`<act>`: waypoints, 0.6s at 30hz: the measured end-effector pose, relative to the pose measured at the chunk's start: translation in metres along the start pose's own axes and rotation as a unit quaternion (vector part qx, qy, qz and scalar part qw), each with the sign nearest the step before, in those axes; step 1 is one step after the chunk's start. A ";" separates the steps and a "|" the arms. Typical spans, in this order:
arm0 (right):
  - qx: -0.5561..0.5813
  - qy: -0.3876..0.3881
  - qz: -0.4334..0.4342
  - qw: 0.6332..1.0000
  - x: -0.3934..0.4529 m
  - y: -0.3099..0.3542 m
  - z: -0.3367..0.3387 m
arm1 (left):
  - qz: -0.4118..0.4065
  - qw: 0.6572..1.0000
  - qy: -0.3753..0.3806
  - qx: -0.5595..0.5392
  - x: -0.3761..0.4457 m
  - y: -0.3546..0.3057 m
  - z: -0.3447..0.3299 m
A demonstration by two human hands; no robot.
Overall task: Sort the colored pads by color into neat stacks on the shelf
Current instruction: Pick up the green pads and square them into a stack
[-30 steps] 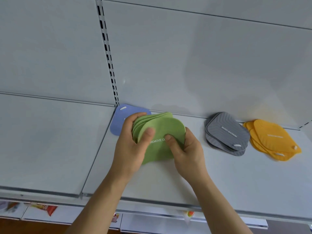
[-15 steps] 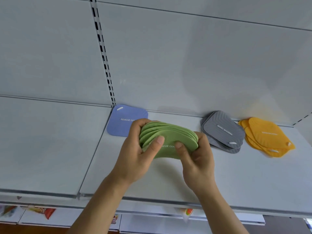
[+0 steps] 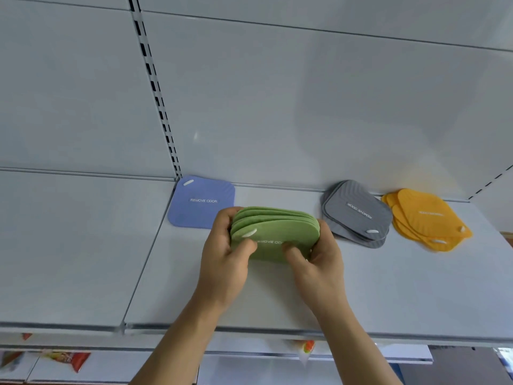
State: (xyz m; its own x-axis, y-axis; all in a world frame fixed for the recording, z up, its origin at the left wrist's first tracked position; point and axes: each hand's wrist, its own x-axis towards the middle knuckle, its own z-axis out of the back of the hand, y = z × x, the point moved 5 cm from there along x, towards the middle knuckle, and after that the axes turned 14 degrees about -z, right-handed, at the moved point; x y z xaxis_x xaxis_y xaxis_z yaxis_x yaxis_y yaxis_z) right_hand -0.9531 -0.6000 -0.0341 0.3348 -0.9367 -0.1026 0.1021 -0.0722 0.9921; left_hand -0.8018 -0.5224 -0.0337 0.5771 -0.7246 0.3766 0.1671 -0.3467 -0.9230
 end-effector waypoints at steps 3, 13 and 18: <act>0.027 -0.016 -0.020 0.999 0.001 -0.006 0.001 | 0.024 1.000 0.014 0.002 -0.005 0.004 -0.002; 0.001 -0.033 -0.024 0.999 -0.002 -0.007 -0.007 | 0.032 0.999 0.019 -0.001 -0.006 0.004 -0.004; -0.037 -0.040 0.000 0.999 -0.004 -0.004 -0.006 | 0.026 1.000 0.007 0.015 -0.005 0.004 0.004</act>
State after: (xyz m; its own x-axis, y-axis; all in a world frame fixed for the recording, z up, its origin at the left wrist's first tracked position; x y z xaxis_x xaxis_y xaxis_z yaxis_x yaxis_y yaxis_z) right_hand -0.9495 -0.5944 -0.0376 0.2600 -0.9610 -0.0946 0.1724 -0.0502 0.9837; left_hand -0.8010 -0.5180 -0.0390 0.5740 -0.7500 0.3285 0.1616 -0.2895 -0.9434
